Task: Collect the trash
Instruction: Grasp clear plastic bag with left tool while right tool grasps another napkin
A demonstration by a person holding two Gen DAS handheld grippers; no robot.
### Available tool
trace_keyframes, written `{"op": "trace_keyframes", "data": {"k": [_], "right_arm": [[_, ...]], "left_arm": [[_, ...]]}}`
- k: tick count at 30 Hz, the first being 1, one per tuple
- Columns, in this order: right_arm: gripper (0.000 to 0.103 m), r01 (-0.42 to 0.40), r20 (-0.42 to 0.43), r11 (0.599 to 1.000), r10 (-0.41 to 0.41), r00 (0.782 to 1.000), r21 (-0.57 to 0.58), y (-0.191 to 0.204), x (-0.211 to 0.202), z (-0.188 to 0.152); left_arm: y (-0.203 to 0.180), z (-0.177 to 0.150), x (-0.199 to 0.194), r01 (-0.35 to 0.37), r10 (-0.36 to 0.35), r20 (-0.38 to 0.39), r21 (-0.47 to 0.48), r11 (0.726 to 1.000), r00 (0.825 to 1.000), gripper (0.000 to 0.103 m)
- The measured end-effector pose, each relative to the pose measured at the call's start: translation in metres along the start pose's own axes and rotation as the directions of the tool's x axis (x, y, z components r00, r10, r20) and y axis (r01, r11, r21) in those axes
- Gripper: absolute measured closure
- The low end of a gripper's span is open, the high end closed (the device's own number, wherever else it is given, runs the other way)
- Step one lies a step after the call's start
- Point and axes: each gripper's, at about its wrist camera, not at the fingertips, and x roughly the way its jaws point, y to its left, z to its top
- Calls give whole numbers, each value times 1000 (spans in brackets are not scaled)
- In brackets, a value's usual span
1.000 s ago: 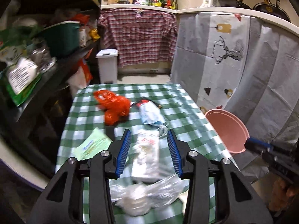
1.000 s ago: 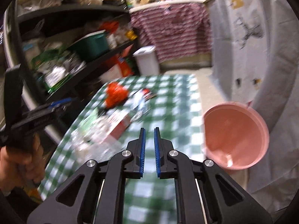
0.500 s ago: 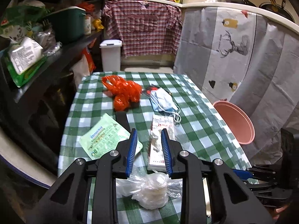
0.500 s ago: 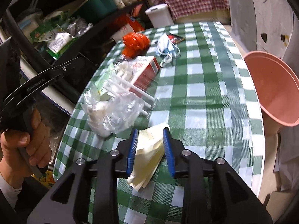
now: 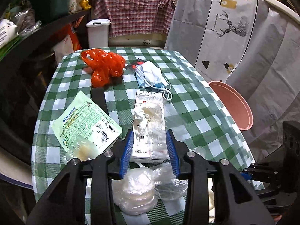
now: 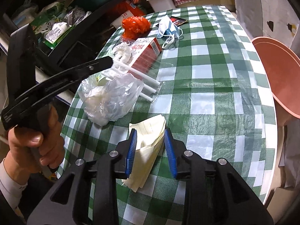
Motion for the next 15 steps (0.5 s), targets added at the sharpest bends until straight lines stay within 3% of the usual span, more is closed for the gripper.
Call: {"op": "trace_keyframes", "data": {"k": [6, 10, 15], "right_arm": [[99, -4, -5, 1000, 4, 1000, -24, 2, -1, 1], [101, 6, 17, 999, -6, 1000, -45, 4, -6, 3], [102, 20, 71, 998, -15, 997, -60, 5, -20, 10]], "left_arm": [[-1, -2, 9, 18, -17, -33, 8, 1000, 999, 68], [-5, -1, 8, 35, -34, -40, 22, 999, 999, 89], [-11, 3, -2, 46, -45, -10, 43, 998, 999, 94]]}}
